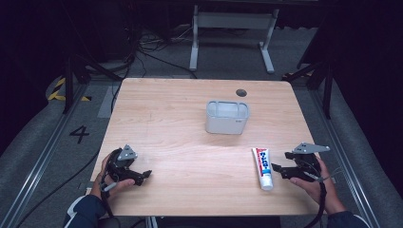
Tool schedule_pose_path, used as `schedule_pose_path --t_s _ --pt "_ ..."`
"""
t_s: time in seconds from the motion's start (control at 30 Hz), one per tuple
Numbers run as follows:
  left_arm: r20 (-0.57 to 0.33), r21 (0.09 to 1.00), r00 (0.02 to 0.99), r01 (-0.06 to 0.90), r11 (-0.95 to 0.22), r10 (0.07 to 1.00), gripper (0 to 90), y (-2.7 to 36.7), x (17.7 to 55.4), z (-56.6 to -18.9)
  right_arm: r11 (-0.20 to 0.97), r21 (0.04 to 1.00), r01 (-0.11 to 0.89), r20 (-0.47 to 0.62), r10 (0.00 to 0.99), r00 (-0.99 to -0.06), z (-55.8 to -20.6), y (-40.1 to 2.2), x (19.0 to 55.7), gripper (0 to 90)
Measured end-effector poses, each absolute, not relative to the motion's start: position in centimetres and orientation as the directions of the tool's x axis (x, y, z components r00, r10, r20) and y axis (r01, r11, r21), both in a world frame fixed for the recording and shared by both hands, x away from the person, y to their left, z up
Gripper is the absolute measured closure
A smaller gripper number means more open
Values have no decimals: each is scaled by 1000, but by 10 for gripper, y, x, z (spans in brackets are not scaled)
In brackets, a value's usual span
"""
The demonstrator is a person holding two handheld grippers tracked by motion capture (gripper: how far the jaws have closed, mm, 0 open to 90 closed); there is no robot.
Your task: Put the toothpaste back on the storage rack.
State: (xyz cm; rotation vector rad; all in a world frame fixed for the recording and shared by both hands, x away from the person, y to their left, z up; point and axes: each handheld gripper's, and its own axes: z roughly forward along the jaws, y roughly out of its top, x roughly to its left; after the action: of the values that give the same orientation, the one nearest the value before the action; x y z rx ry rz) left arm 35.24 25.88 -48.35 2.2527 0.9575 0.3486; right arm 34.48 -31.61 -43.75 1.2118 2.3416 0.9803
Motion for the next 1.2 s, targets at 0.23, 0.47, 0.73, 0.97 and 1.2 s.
schedule_pose_path --t_s 0.23,0.47,0.73,0.97,1.2 --pt "-8 664 696 540 -517 718 6 259 352 -484 440 689 576 10 789 -615 -439 -296 351 257" --pt "-8 665 696 540 -517 718 6 259 352 -484 474 665 577 -5 776 -631 -442 -278 357 257" --pt "-6 663 697 540 -519 717 6 259 352 -483 458 626 631 29 795 -606 -451 -272 364 226" --pt "-6 663 697 540 -519 717 6 259 352 -483 485 580 655 19 795 -606 -460 -266 369 192" --pt "-6 663 697 540 -519 717 7 259 352 -483 480 567 670 17 806 -592 -462 -264 376 188"
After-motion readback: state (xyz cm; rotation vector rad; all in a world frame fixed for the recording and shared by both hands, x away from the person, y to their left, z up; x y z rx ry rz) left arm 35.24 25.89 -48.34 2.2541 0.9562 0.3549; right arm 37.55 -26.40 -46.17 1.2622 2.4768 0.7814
